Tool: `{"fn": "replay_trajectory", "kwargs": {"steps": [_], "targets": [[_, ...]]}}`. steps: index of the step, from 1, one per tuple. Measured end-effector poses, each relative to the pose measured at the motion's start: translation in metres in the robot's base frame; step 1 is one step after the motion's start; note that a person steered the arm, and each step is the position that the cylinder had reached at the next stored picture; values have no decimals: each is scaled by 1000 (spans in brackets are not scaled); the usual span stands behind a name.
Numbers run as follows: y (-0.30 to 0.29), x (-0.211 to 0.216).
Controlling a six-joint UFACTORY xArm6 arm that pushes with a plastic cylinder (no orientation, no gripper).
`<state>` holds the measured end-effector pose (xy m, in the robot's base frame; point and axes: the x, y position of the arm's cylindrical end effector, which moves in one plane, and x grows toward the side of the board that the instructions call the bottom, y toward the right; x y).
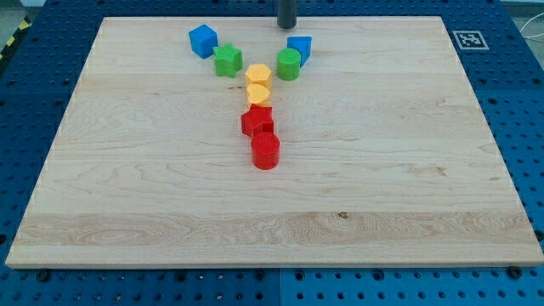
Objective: Push your arm towards center
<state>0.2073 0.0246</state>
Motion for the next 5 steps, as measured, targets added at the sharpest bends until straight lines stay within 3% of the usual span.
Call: {"fn": "replay_trajectory", "kwargs": {"steps": [3, 5], "targets": [[34, 11], [143, 19]]}}
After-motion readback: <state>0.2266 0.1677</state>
